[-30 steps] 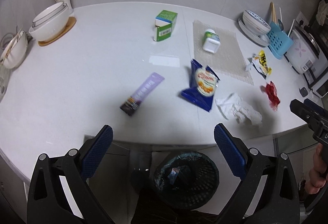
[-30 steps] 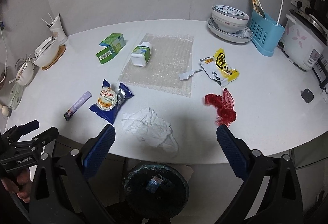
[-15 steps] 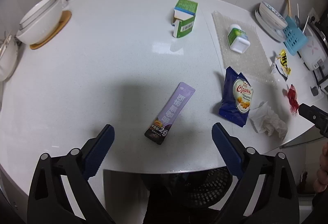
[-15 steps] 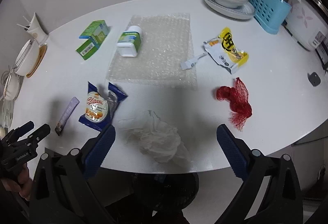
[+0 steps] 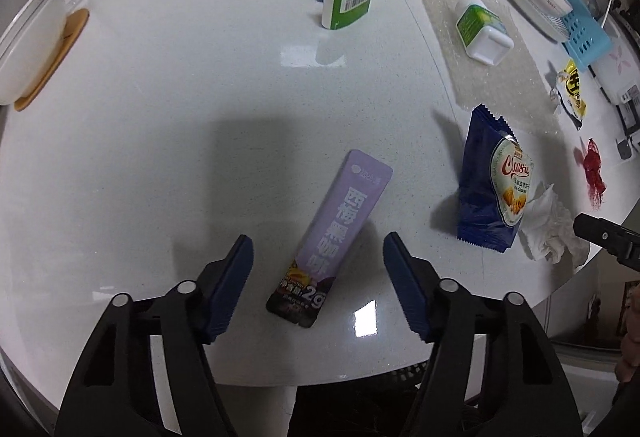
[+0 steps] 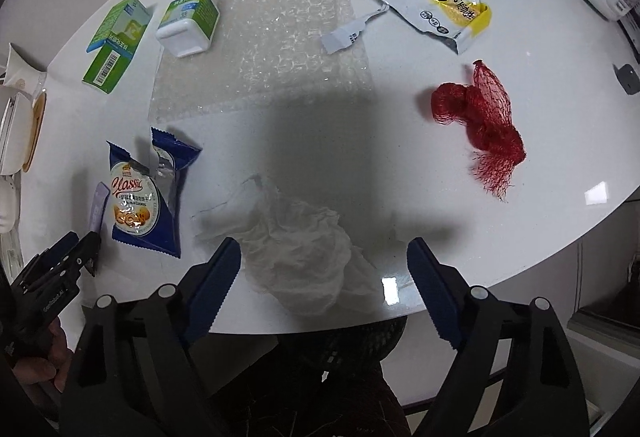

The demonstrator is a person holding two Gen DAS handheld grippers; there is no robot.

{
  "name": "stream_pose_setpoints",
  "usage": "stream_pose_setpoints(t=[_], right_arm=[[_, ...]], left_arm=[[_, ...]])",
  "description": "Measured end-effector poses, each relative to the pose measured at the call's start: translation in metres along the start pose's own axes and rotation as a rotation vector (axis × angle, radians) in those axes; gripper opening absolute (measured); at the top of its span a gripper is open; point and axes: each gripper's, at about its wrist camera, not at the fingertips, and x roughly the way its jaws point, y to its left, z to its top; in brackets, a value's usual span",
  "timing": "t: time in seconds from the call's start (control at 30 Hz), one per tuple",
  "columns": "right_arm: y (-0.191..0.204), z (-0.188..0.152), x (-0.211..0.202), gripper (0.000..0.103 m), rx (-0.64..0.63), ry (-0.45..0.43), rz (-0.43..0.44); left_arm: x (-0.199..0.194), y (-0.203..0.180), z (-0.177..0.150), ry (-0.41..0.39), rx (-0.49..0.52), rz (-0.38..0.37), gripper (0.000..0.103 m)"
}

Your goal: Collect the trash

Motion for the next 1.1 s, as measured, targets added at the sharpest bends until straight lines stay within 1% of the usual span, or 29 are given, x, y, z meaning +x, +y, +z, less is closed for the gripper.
stream_pose_setpoints(t=[0.07, 0.1, 0.17, 0.2, 0.23, 0.3, 0.43, 0.5, 0.53, 0.57, 0.7, 0.77, 0.8, 0.9, 1.1], right_arm=[[0.004, 0.001, 0.004, 0.076, 0.002, 0.003, -0.018], [0.006, 0.001, 0.006, 0.073, -0.001, 0.009, -0.034], [0.01, 0.001, 0.01, 0.066, -0.001, 0.024, -0.025], [0.011, 0.001, 0.012, 0.062, -0.003, 0.033, -0.025], [0.013, 0.0, 0.014, 0.059, -0.005, 0.042, -0.027], [0.016, -0.001, 0.018, 0.046, -0.006, 0.061, -0.017], [0.022, -0.003, 0.021, 0.034, -0.015, 0.06, -0.042], [0.023, -0.002, 0.021, 0.023, -0.014, 0.066, -0.053], [0.025, 0.0, 0.022, 0.019, -0.014, 0.07, -0.055], [0.026, 0.001, 0.023, 0.011, -0.014, 0.073, -0.053], [0.021, 0.015, 0.025, 0.007, -0.002, 0.074, -0.034], [0.022, 0.015, 0.024, 0.007, -0.003, 0.064, -0.028], [0.023, 0.014, 0.023, 0.006, -0.011, 0.05, -0.024], [0.011, 0.012, 0.01, 0.006, -0.012, 0.038, -0.014], [0.007, 0.009, -0.008, 0.006, -0.007, -0.012, -0.025]], left_arm=[[0.002, -0.002, 0.002, 0.002, 0.014, 0.014, 0.058], [0.003, -0.004, 0.003, 0.004, 0.024, 0.022, 0.054], [0.003, -0.006, 0.004, 0.008, 0.033, 0.03, 0.048], [0.003, -0.007, 0.006, 0.013, 0.037, 0.042, 0.039], [0.003, -0.009, 0.007, 0.019, 0.043, 0.058, 0.026], [0.005, -0.011, 0.012, 0.03, 0.046, 0.076, 0.019], [0.005, -0.011, 0.012, 0.021, 0.033, 0.068, 0.016], [0.005, -0.012, 0.012, 0.019, 0.035, 0.073, 0.015], [0.004, -0.012, 0.012, 0.019, 0.032, 0.075, 0.014], [0.004, -0.009, 0.012, 0.021, 0.031, 0.076, 0.014], [0.001, -0.009, 0.013, 0.008, 0.015, 0.072, 0.013], [-0.001, -0.008, 0.013, -0.008, 0.008, 0.059, 0.013], [-0.003, -0.006, 0.014, -0.01, 0.007, 0.064, 0.013], [-0.008, -0.008, 0.013, -0.028, 0.006, 0.06, 0.012], [-0.017, -0.012, 0.012, -0.055, 0.015, 0.061, 0.012]])
